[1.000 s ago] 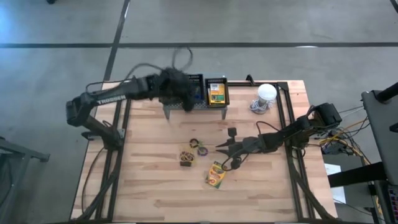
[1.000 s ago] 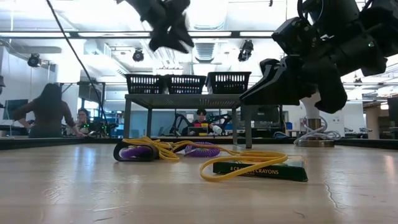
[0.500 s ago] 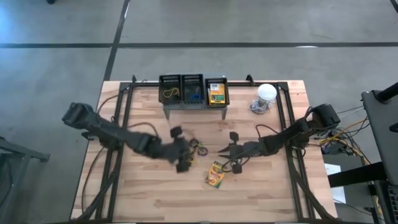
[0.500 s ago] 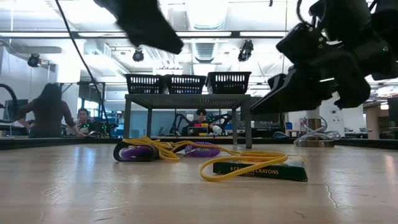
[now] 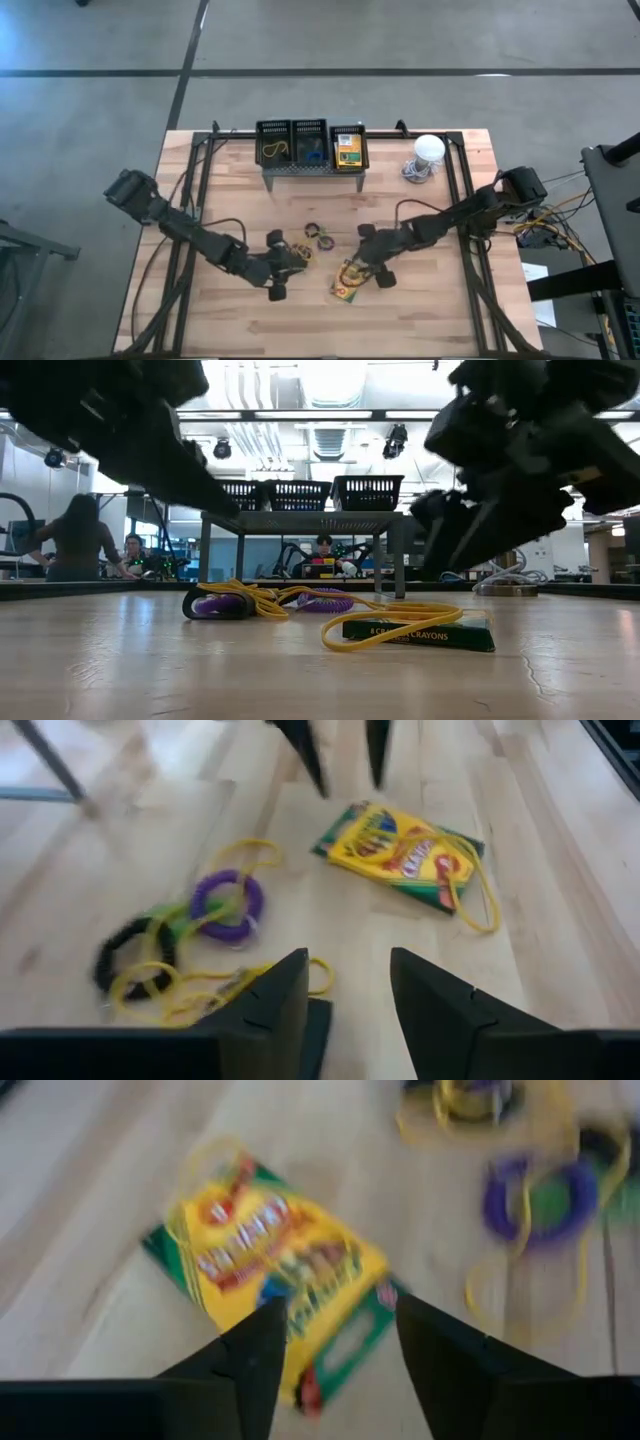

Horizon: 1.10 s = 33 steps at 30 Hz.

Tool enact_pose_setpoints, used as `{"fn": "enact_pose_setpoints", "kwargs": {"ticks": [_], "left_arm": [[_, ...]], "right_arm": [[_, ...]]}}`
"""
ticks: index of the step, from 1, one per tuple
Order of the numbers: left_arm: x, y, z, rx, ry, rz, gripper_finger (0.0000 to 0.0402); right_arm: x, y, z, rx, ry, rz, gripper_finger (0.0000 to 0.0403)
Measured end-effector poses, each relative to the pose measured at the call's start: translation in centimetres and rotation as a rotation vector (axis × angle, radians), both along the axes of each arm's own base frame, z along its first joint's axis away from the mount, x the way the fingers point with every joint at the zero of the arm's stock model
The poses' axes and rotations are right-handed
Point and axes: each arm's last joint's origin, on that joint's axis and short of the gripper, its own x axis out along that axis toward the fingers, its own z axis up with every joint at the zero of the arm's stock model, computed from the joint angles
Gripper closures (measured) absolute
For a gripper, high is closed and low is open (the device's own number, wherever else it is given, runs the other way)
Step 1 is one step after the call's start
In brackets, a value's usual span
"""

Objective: Pick & Place Office Desk Supplies
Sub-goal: Put the crayon box into the right black bin on the shelf

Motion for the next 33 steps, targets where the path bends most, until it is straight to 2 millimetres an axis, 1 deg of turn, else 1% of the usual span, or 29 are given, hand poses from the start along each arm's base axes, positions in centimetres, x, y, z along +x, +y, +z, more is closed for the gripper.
{"fn": "enact_pose_setpoints", "kwargs": {"ticks": [3,5,8,12,15,17,20,22,26,28,33], "left_arm": [[1.3,-0.8,-0.9,-0.031,0.024,-0.05,0.0259],[2.4,-1.2,-1.6,-0.076,0.07,-0.11,0.0269],[4.2,-1.5,-2.5,-0.105,0.106,-0.133,0.0288],[6.4,-1.3,-3.1,-0.118,0.112,-0.111,0.0316],[7.7,-0.4,-3.6,-0.145,0.117,-0.064,0.0331],[8.5,0.4,-3.9,-0.197,0.134,-0.059,0.0336],[9.3,1.6,-4.8,-0.29,0.176,-0.049,0.0343],[9.7,2.3,-5.4,-0.315,0.193,-0.024,0.0347],[10.4,3.1,-6.1,-0.35,0.196,-0.019,0.0354],[10.7,3.3,-6.1,-0.363,0.186,-0.018,0.0356],[10.9,3.7,-6.3,-0.371,0.178,-0.015,0.0356]], "right_arm": [[-0.2,-0.1,0.0,0.042,0.159,-0.064,0.0192],[-0.7,0.1,-0.2,0.067,0.254,-0.054,0.0183],[-1.3,0.9,-0.5,0.092,0.277,-0.044,0.0176],[-2.4,2.3,-1.5,-0.018,0.201,-0.047,0.0174],[-3.0,3.3,-1.8,-0.163,0.107,-0.032,0.0174],[-3.2,3.8,-1.8,-0.253,0.042,0.006,0.0174],[-3.4,4.7,-1.7,-0.371,-0.035,0.119,0.0174],[-3.5,5.2,-1.7,-0.444,-0.073,0.21,0.0174],[-3.3,5.6,-1.9,-0.636,-0.136,0.421,0.0174],[-3.0,5.7,-2.3,-0.73,-0.155,0.512,0.0174],[-1.8,5.9,-3.1,-0.859,-0.266,0.623,0.0174]]}}
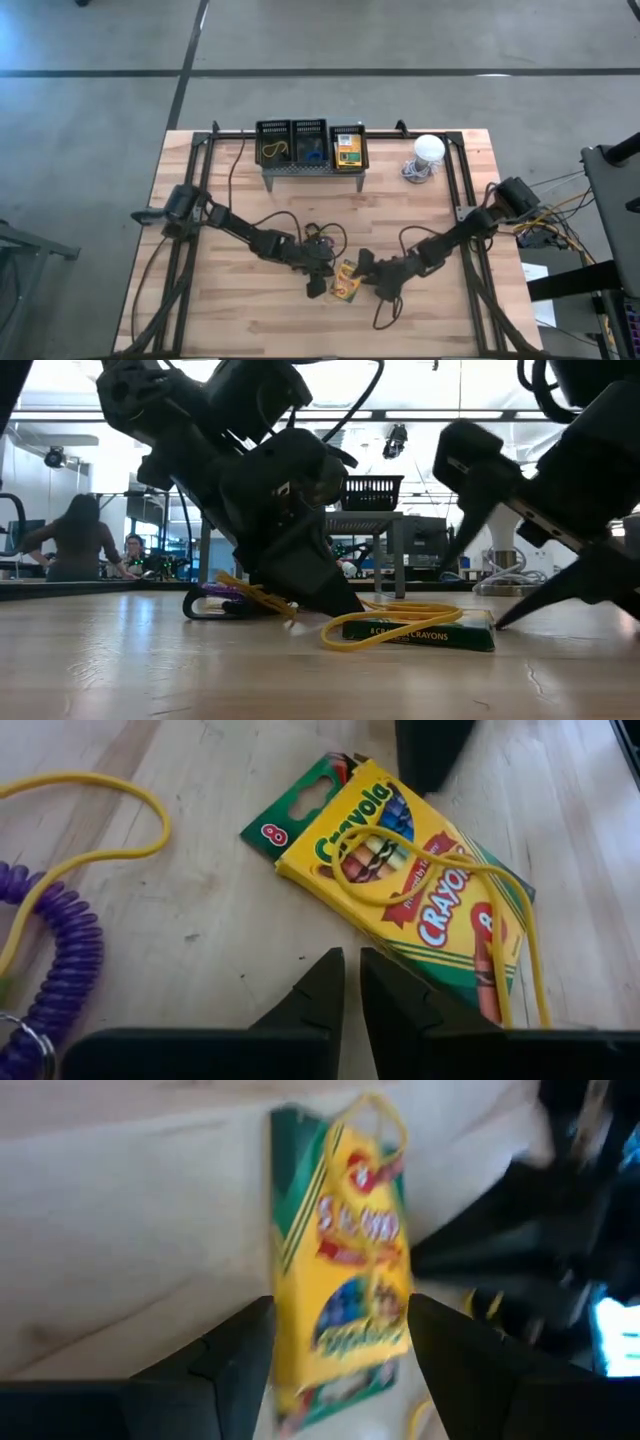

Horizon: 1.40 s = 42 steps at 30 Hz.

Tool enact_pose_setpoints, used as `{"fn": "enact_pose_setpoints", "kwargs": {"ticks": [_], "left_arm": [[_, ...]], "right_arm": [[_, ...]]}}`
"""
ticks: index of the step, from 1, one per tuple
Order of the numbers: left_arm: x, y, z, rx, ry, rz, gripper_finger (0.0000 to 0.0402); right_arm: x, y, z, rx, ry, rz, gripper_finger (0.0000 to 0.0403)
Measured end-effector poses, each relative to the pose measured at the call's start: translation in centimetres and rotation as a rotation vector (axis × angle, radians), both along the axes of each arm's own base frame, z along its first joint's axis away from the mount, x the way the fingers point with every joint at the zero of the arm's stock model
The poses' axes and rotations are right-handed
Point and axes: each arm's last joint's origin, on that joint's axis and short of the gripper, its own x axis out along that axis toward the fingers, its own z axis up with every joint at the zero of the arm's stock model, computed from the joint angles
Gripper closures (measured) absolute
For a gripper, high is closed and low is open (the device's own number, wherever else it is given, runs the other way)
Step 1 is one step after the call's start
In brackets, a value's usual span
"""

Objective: Pick & Place Office Desk Supplies
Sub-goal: Put the crayon box into the right black bin on the shelf

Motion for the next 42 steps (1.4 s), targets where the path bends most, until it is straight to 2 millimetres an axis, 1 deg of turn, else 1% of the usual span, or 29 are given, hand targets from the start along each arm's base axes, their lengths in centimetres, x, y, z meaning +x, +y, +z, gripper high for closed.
{"fn": "enact_pose_setpoints", "kwargs": {"ticks": [4,9,12,16,18,20,22,25,27,29,31,32,35,38,42], "left_arm": [[0.0,0.1,-0.1,0.0,0.0,0.001,0.0356],[0.0,0.1,-0.1,0.002,-0.001,0.001,0.0357],[0.0,0.1,-0.1,0.004,-0.003,0.0,0.0357],[0.0,0.1,0.0,0.006,-0.005,0.0,0.0357],[0.0,0.1,0.2,0.012,-0.011,-0.007,0.0357],[-0.2,0.1,0.6,0.028,-0.009,-0.019,0.0357],[-0.3,0.2,1.4,0.053,-0.015,-0.017,0.036],[-0.6,0.0,2.8,0.08,-0.044,-0.02,0.0365],[-0.7,-0.4,3.1,0.079,-0.054,-0.039,0.0369],[-0.8,-0.8,3.1,0.074,-0.053,-0.054,0.0375],[-0.9,-1.0,3.0,0.069,-0.042,-0.07,0.0382],[-1.0,-1.1,2.9,0.068,-0.04,-0.073,0.0386],[-1.1,-1.2,2.6,0.069,-0.037,-0.077,0.0397],[-0.9,-1.3,2.3,0.069,-0.058,-0.083,0.0398],[-0.6,-1.3,0.6,0.084,-0.049,-0.093,0.0398]], "right_arm": [[0.6,0.2,-0.6,-0.06,-0.059,0.036,0.0174],[0.9,0.1,-0.8,-0.094,-0.093,-0.018,0.0175],[1.0,0.0,0.0,-0.056,-0.105,-0.085,0.0177],[0.9,-0.3,1.5,0.024,-0.081,-0.184,0.0177],[0.9,-0.5,3.0,0.103,-0.082,-0.257,0.0177],[0.9,-1.1,4.0,0.192,-0.05,-0.359,0.0177],[0.5,-2.3,4.0,0.296,0.045,-0.471,0.0177],[0.5,-4.0,3.9,0.55,0.164,-0.612,0.0177],[0.4,-4.8,3.5,0.716,0.276,-0.68,0.0177],[0.4,-5.4,3.1,0.879,0.389,-0.752,0.0177],[0.6,-5.9,2.9,1.022,0.458,-0.84,0.0177],[0.8,-6.2,2.8,1.074,0.473,-0.893,0.0177],[1.1,-6.9,1.7,1.151,0.501,-1.032,0.0177],[2.0,-7.2,1.1,1.246,0.521,-1.053,0.0177],[3.1,-7.2,0.2,1.369,0.538,-1.032,0.0177]]}}
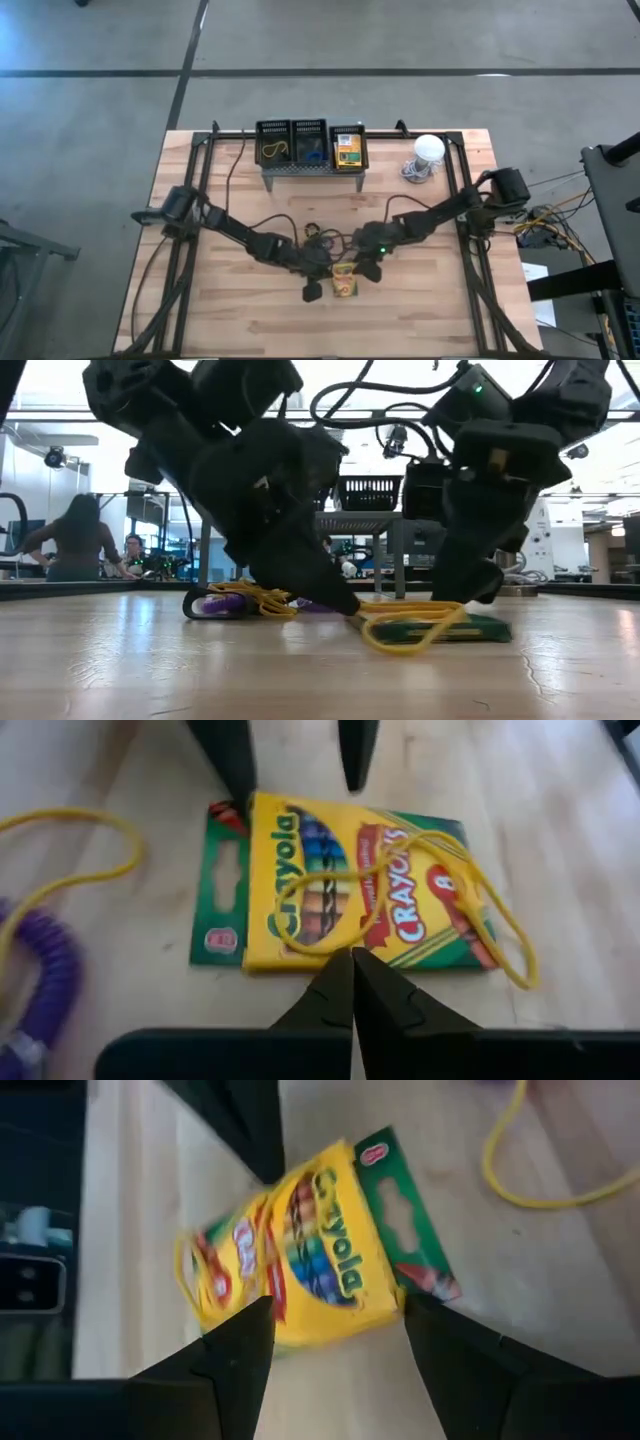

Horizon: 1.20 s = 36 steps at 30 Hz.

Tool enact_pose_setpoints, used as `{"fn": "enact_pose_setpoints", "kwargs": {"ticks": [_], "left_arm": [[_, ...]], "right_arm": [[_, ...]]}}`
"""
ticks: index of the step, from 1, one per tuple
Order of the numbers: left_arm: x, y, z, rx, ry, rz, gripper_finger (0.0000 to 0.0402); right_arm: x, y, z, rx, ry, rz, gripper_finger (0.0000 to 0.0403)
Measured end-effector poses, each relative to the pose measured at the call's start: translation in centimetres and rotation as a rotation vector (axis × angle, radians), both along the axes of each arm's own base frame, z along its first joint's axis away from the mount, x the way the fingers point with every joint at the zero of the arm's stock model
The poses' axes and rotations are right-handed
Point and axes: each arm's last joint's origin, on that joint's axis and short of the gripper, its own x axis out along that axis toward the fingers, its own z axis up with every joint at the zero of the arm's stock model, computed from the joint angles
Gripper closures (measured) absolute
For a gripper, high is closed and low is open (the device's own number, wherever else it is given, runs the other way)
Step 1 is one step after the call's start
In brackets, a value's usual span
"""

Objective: Pick & Place Office Desk Supplies
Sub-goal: Put the crayon box into the right black bin on the shelf

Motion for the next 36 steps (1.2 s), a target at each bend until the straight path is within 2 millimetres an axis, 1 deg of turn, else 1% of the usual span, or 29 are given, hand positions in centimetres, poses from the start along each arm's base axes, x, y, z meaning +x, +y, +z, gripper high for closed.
{"fn": "enact_pose_setpoints", "kwargs": {"ticks": [3,5,10,16,19,24,29,31,33,36], "left_arm": [[0.2,0.0,-0.7,-0.01,0.002,-0.007,0.0398],[0.2,0.0,-0.8,-0.031,0.01,-0.004,0.0398],[0.2,0.0,-0.8,-0.028,0.017,-0.003,0.0399],[0.3,0.1,-0.8,-0.008,0.008,0.021,0.0399],[0.4,0.2,-0.8,0.015,-0.005,0.051,0.0399],[0.5,0.8,-0.9,0.085,-0.02,0.147,0.0399],[0.5,1.0,-0.8,0.116,-0.03,0.189,0.0399],[0.5,1.1,-0.8,0.116,-0.031,0.192,0.0398],[0.5,1.1,-0.6,0.132,-0.036,0.205,0.0397],[0.1,1.0,0.7,0.17,-0.04,0.19,0.0398]], "right_arm": [[0.7,0.1,-0.6,0.04,0.006,-0.006,0.0177],[1.4,0.2,-0.9,0.046,0.008,-0.005,0.0177],[2.3,0.4,0.2,0.046,-0.033,0.003,0.0177],[2.1,0.4,2.0,0.038,-0.078,0.009,0.0177],[2.0,0.4,2.2,0.036,-0.08,0.013,0.0177],[2.2,0.6,2.7,0.042,-0.113,0.036,0.0177],[1.9,0.5,2.4,0.032,-0.087,0.04,0.0177],[1.7,0.4,2.1,-0.001,-0.073,0.066,0.0177],[1.5,0.4,1.9,-0.063,-0.087,0.13,0.0177],[1.3,0.3,2.3,-0.146,-0.124,0.184,0.0177]]}}
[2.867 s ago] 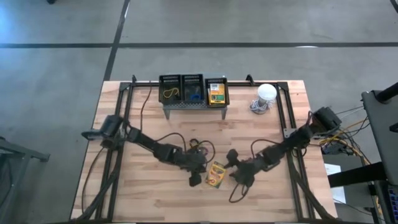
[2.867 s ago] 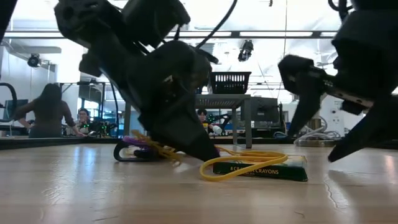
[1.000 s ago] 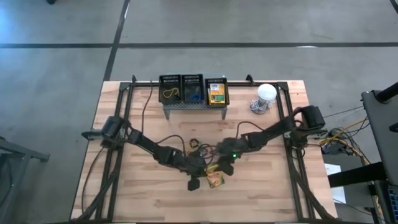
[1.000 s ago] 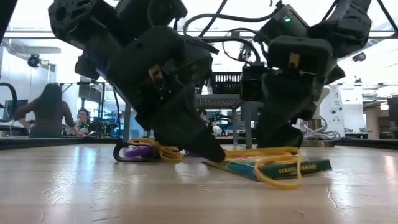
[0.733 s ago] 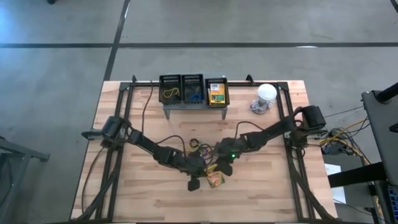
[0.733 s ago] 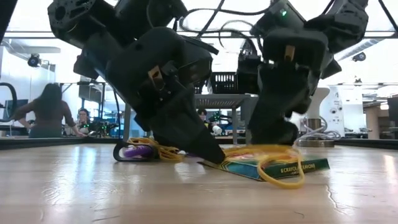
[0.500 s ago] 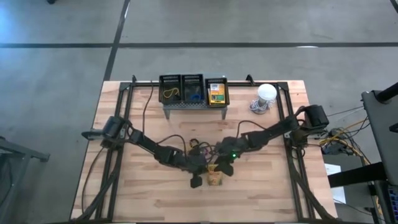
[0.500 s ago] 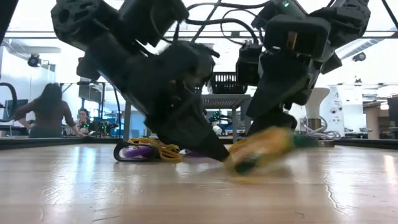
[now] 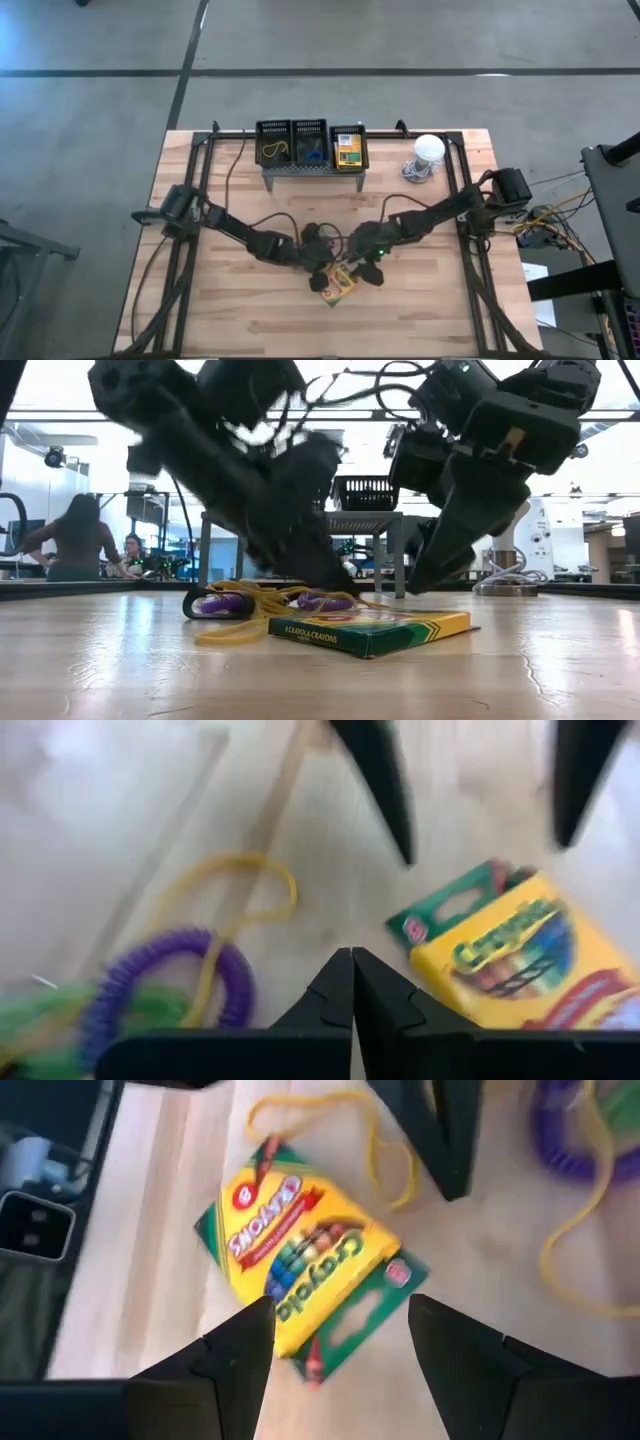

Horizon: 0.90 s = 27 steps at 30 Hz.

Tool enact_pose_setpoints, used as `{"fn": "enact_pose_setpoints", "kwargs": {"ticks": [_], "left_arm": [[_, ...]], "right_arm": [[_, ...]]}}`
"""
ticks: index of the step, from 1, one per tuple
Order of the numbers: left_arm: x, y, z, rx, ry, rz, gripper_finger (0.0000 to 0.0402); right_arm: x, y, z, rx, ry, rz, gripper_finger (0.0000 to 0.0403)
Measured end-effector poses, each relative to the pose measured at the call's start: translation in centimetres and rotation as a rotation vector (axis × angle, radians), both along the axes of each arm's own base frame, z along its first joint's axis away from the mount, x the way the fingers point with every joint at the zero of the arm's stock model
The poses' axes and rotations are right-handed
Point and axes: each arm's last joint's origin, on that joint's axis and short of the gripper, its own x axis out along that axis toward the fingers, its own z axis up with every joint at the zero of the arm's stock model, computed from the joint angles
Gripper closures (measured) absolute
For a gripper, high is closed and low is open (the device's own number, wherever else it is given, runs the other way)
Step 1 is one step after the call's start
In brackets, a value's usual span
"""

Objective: Pick & Place Office Desk Supplies
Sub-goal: Put the crayon box into the right black bin on the shelf

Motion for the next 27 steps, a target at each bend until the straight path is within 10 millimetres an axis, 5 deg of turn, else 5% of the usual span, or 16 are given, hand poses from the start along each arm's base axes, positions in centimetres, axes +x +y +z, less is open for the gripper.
{"fn": "enact_pose_setpoints", "kwargs": {"ticks": [7,13,27], "left_arm": [[-2.5,-3.5,3.5,0.052,0.035,-0.187,0.0398],[-4.0,-6.9,2.9,-0.149,0.111,-0.361,0.0398],[-2.0,-5.6,-0.7,-0.262,0.133,-0.322,0.0399]], "right_arm": [[-1.1,-0.1,-0.6,-0.031,0.09,-0.096,0.0177],[-1.6,-0.1,-1.7,0.021,0.143,-0.128,0.0177],[-1.0,0.2,-1.5,0.049,0.109,-0.084,0.0177]]}}
